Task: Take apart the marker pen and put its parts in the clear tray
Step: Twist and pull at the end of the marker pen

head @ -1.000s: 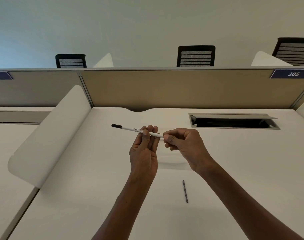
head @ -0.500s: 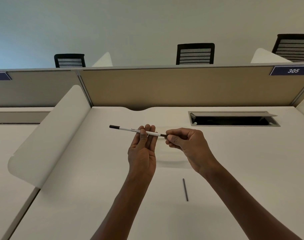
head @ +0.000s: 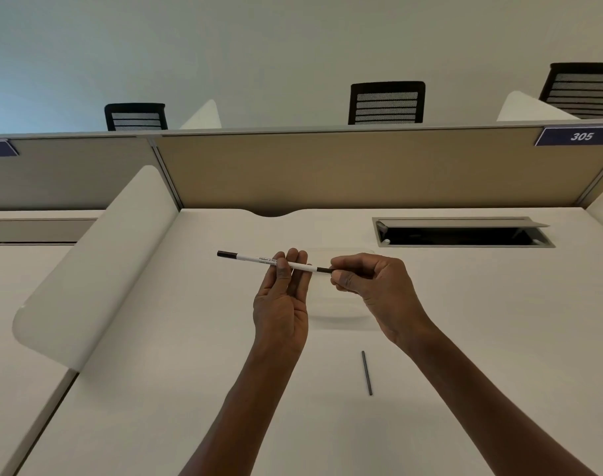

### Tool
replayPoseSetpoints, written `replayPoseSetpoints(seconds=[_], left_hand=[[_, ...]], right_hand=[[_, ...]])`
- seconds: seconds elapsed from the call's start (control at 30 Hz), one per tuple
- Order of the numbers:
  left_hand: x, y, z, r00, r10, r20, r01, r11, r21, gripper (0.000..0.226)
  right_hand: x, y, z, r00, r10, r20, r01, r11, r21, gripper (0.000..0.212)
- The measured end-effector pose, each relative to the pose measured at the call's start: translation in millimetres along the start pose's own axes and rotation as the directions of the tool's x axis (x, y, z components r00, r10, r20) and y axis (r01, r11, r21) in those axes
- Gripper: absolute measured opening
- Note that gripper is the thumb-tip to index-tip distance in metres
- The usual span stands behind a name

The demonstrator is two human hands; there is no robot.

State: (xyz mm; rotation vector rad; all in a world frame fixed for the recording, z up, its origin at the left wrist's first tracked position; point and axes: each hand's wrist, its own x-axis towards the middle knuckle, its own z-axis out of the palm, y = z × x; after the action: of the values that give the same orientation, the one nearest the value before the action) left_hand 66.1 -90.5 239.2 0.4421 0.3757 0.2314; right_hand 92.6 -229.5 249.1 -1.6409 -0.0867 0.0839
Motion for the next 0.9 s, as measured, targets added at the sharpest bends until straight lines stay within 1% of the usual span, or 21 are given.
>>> replayPoseSetpoints(seconds=[0.13,0.23,0.43,0.63,0.77,0.9], left_hand=[[0,-1,-4,1.000,-0.008,-0.009,0.008,1.000,-0.011,0.024],[-1,-1,-7,1.000,-0.011,-0.008,0.011,1.000,-0.023,0.023],[-1,-1,-10,1.000,0.004,-0.017,-0.004,1.000,0.000,0.022],[2,2,-16,1.000,0.012,-0.018,-0.011,1.000,0.006,0.021],[3,2,-20,1.000,0.008,-0.020,-0.008,1.000,0.004,0.021],[2,2,-25,1.000,0.001,-0.025,-0.001,1.000,0.003,0.020]], right_hand=[[-1,0,1,0.996,0.083,0.026,-0.086,0.987,0.137,0.022],[-2,1,2,0.991,0.121,0.052,-0.129,0.974,0.185,0.020],[-4,5,2,0.995,0.094,0.033,-0.097,0.988,0.120,0.015],[-6,10,-2,0.996,0.088,-0.002,-0.087,0.993,0.080,0.016],[-9,18,-2,0.993,0.115,-0.008,-0.114,0.988,0.104,0.015],[-11,28,-1,0.981,0.192,-0.018,-0.188,0.974,0.129,0.011]])
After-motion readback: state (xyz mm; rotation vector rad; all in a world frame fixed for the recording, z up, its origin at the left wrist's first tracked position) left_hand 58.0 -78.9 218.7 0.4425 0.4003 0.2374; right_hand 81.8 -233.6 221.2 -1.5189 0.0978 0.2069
